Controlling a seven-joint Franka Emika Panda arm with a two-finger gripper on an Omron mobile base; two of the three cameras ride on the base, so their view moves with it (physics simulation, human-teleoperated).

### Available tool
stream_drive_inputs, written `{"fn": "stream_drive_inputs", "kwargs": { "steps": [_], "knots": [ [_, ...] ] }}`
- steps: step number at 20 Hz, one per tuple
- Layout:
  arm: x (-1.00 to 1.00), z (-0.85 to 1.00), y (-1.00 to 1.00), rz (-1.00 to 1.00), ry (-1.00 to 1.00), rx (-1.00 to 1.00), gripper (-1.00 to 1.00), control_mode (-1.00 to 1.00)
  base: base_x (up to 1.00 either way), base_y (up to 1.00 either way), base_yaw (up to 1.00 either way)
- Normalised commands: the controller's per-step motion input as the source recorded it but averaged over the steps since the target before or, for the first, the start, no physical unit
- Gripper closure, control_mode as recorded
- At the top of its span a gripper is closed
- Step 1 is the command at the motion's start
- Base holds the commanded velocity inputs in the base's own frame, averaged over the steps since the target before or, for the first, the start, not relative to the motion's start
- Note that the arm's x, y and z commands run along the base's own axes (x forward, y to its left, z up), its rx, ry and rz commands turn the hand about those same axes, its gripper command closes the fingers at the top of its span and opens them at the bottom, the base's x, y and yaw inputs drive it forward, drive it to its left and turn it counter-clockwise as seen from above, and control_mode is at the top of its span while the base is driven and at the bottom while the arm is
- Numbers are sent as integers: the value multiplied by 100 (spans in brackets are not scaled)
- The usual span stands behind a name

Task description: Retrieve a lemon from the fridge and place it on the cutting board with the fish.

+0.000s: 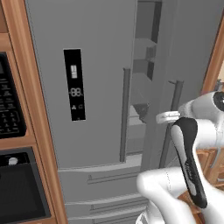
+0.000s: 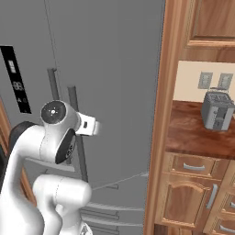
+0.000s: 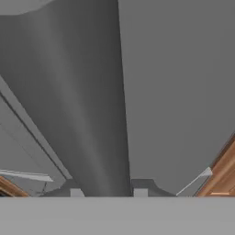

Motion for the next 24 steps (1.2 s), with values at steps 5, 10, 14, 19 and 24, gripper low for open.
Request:
{"fn": "stream_drive_inputs", "kwargs": {
  "steps": [5,10,14,19,24],
  "knots": [
    [-100,-14,-96,8,-23,9,100,-100,0,0,0],
    [-100,-3,-100,14,-16,11,100,-100,0,0,0],
    [-69,0,-100,10,-4,11,100,-100,0,0,0],
    [-5,6,-41,6,0,7,-100,-100,0,0,0],
    [-23,7,-7,0,6,0,-100,-100,0,0,0]
  ]
}}
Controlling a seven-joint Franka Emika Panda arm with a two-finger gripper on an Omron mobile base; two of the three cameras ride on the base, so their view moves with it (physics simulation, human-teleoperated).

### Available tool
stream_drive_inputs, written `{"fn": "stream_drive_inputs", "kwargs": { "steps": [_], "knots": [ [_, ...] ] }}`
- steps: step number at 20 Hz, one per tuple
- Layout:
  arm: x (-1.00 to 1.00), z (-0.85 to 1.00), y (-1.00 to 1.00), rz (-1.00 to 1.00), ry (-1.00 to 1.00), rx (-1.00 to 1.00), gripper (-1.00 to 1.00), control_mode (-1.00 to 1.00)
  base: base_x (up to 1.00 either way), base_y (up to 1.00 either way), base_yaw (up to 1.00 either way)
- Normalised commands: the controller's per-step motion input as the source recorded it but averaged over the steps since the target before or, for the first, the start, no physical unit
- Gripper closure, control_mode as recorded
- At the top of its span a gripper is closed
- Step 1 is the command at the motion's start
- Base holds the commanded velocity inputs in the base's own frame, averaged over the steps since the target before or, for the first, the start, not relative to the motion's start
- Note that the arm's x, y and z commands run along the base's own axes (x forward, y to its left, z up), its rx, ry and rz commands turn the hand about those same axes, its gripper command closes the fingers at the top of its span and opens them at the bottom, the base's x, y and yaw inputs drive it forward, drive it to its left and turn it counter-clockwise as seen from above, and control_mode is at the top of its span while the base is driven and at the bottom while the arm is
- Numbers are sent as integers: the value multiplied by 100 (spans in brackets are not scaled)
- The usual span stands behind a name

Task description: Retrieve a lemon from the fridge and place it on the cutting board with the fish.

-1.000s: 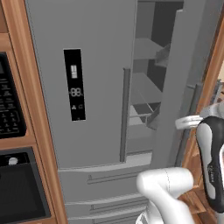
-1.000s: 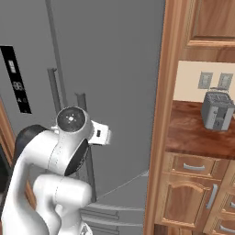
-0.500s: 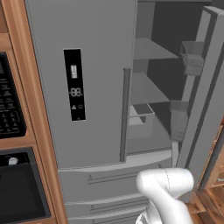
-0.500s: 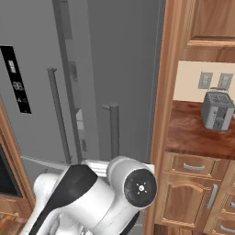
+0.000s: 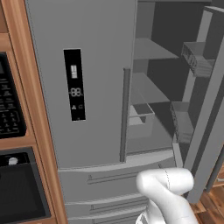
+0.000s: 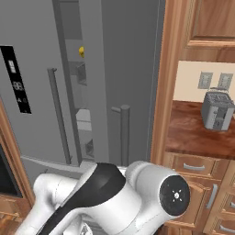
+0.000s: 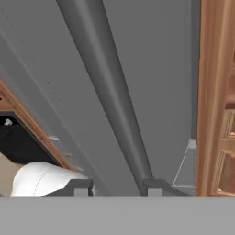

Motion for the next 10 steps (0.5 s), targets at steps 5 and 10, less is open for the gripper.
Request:
{"fn": "stream_drive_inputs", "kwargs": {
  "steps": [5,10],
  "knots": [
    [-74,9,7,-9,9,-1,-100,-100,0,0,0],
    [-70,39,56,-11,3,-10,-100,-100,0,0,0]
  ]
}}
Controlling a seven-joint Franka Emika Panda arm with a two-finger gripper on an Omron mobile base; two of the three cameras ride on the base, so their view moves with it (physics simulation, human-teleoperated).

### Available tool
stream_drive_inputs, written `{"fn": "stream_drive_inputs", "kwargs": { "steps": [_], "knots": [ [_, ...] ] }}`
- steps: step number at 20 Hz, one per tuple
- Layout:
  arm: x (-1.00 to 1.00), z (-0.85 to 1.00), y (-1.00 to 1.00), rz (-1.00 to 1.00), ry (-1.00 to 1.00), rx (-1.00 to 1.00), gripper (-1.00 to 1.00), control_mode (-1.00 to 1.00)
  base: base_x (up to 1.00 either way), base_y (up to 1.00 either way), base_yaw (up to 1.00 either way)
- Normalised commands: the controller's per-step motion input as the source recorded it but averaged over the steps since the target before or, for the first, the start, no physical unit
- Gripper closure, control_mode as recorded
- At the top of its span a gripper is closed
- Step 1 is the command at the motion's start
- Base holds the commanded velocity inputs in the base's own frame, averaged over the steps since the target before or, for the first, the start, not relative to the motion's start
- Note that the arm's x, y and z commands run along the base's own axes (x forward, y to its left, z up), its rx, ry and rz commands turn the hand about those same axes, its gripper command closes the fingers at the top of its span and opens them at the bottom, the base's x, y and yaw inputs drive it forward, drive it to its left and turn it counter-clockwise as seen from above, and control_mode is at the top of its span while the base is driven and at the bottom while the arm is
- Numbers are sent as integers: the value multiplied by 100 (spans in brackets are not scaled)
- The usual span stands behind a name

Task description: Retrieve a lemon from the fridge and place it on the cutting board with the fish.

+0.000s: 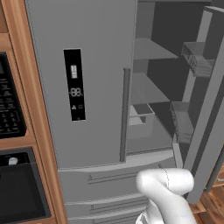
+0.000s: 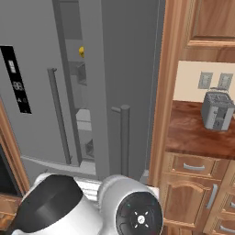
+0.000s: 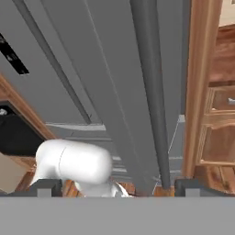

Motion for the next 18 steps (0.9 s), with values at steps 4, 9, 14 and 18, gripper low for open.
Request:
{"fn": "stream_drive_inputs", "kwargs": {
  "steps": [4,9,14,18],
  "knots": [
    [-6,57,97,-14,8,-25,-100,-100,0,0,0],
    [11,23,94,-20,14,-31,-100,-100,0,0,0],
    [25,0,99,-16,16,-36,-100,-100,0,0,0],
    [41,0,76,-16,29,-36,-100,-100,0,0,0]
  ]
}}
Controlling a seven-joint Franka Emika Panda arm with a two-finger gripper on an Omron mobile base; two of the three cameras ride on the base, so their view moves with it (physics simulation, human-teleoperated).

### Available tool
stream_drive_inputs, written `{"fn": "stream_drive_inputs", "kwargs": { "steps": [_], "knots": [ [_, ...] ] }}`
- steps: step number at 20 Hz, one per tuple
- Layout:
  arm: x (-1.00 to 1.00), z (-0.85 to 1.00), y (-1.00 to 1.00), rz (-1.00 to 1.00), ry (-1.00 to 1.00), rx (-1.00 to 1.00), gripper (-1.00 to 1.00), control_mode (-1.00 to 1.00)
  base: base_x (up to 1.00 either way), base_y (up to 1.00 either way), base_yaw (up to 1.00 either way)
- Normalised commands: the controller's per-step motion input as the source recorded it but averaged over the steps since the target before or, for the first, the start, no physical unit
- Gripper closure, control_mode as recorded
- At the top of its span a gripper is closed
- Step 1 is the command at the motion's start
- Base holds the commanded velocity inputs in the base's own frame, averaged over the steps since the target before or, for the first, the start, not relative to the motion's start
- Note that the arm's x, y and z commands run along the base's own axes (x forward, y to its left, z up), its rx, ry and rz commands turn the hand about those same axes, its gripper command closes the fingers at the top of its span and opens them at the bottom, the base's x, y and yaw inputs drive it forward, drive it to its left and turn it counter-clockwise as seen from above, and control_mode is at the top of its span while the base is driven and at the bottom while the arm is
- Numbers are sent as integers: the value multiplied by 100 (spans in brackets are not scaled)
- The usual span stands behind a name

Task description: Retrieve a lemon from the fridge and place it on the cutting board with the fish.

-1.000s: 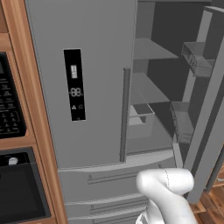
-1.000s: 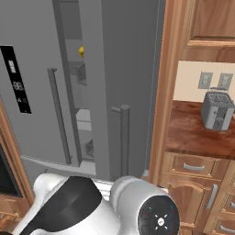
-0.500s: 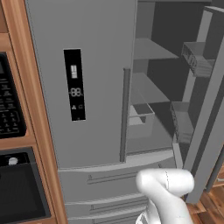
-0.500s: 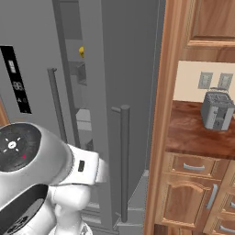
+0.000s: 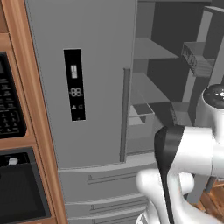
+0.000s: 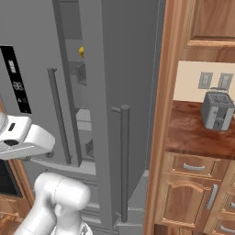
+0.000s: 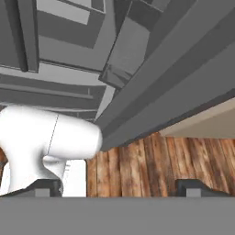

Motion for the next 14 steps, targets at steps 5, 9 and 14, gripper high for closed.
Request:
{"fn": "stream_drive_inputs", "kwargs": {
  "steps": [5,9,14],
  "knots": [
    [63,-23,29,-7,30,-37,-100,-100,0,0,0],
    [68,-54,-16,-1,3,-11,-100,-100,0,0,0],
    [72,-45,-49,0,2,-4,-100,-100,0,0,0]
  ]
}}
